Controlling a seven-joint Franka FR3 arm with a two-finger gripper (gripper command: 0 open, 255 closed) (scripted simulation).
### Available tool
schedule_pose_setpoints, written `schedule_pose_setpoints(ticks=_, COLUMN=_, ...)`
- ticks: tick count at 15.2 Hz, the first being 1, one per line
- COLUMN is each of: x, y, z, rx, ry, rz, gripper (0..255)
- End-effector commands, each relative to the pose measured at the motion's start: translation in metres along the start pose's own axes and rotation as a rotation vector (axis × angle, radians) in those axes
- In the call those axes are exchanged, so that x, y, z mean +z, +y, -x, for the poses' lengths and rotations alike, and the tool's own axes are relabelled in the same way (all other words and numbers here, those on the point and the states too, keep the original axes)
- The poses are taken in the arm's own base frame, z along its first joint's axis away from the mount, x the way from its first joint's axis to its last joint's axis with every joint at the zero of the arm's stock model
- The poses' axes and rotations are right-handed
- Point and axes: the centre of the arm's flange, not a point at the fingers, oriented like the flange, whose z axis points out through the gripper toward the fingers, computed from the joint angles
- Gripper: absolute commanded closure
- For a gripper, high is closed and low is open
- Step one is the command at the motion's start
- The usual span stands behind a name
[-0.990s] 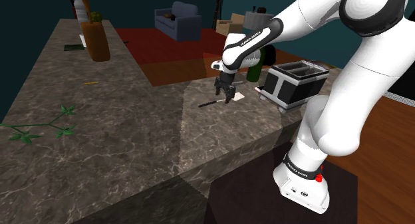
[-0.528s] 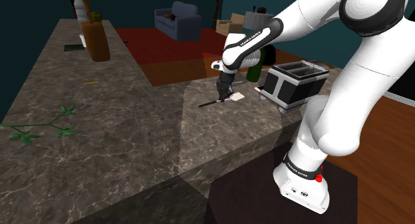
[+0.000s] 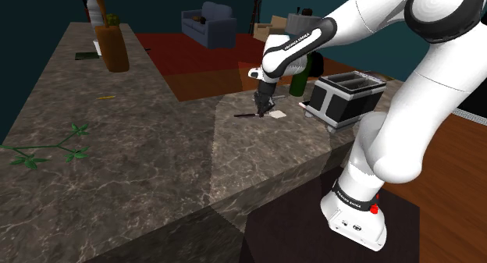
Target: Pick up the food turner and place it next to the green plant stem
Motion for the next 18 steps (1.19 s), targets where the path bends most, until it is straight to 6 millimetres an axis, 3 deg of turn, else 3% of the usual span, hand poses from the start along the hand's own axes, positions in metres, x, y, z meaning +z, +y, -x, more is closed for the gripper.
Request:
schedule_pose_setpoints(ticks=1, x=-0.011, y=0.000, z=0.000, rx=0.000, ry=0.000, rz=0.000, gripper=255)
schedule_pose_setpoints(ticks=18, x=-0.100, y=0.000, z=-0.006, rx=0.000, ry=0.000, rz=0.000, gripper=255)
